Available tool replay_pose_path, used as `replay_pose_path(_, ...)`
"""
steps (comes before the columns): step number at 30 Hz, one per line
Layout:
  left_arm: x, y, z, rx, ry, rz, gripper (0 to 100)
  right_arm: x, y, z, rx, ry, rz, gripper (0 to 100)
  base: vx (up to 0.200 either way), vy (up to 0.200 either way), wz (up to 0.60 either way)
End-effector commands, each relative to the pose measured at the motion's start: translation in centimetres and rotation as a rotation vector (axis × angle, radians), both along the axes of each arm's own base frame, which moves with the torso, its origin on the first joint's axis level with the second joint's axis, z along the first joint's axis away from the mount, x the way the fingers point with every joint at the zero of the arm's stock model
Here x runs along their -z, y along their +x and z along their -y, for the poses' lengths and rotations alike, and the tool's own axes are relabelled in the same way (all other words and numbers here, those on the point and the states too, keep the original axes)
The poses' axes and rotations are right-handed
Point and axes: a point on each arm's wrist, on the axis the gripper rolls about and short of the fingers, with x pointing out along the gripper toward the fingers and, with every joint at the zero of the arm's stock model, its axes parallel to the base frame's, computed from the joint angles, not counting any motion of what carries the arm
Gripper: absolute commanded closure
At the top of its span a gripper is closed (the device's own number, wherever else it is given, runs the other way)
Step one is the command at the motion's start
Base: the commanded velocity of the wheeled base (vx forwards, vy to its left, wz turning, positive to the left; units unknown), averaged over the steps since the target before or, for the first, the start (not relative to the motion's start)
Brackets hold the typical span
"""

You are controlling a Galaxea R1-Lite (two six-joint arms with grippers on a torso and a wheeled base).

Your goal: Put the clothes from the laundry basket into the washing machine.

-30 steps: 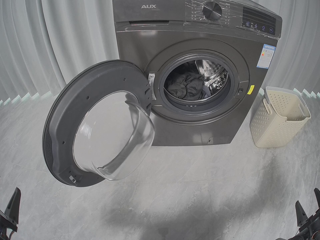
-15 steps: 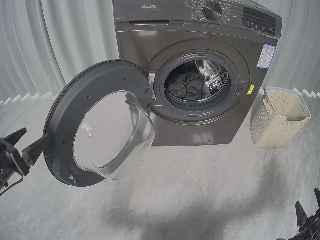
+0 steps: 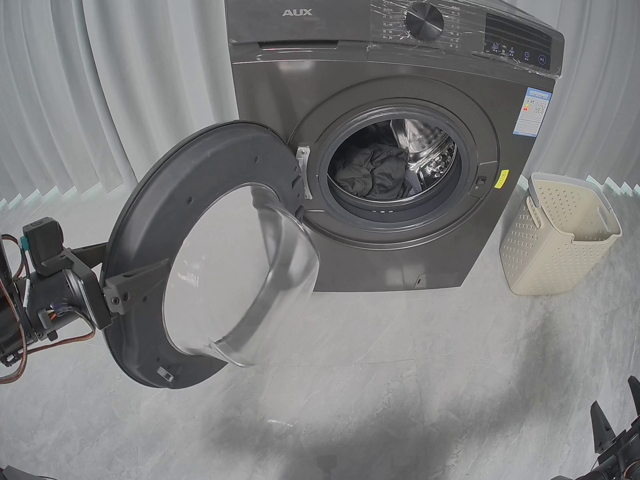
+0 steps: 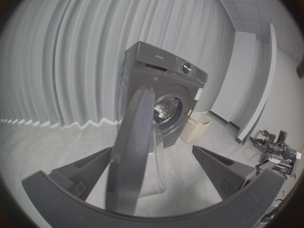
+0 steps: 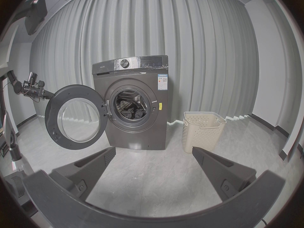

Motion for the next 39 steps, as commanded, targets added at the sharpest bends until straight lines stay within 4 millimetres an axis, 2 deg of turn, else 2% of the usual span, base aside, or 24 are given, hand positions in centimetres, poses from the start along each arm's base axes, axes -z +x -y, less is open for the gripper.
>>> replay_pose_path(1, -0.1, -0.2, 1.2, 0.096, -0.012, -0.005, 0, 0.5, 0.0, 0.0, 0.000, 0.000, -0.002, 0, 0.000, 0.000, 0.00)
replay_pose_path(8, -0.1, -0.8, 3.4, 0.264, -0.024, -0.013, 0, 0.5, 0.0, 0.0, 0.000, 0.000, -0.002, 0, 0.000, 0.000, 0.00)
replay_pose_path(11, -0.3, -0.8, 5.3, 0.354, -0.056, -0.049, 0, 0.5, 0.0, 0.0, 0.000, 0.000, -0.002, 0, 0.000, 0.000, 0.00)
replay_pose_path(15, -0.6, -1.0, 6.4, 0.395, -0.091, -0.076, 0, 0.5, 0.0, 0.0, 0.000, 0.000, -0.002, 0, 0.000, 0.000, 0.00)
replay_pose_path(21, -0.2, -1.1, 5.9, 0.321, -0.078, -0.073, 0, 0.5, 0.0, 0.0, 0.000, 0.000, -0.002, 0, 0.000, 0.000, 0.00)
replay_pose_path(28, -1.6, -1.8, 4.3, 0.140, -0.090, 0.007, 0, 0.5, 0.0, 0.0, 0.000, 0.000, -0.002, 0, 0.000, 0.000, 0.00)
replay_pose_path(32, -2.1, -2.1, 3.6, 0.106, -0.097, 0.031, 0, 0.5, 0.0, 0.0, 0.000, 0.000, -0.002, 0, 0.000, 0.000, 0.00)
replay_pose_path(39, -1.8, -1.5, 2.3, 0.020, -0.069, 0.037, 0, 0.5, 0.0, 0.0, 0.000, 0.000, -0.002, 0, 0.000, 0.000, 0.00)
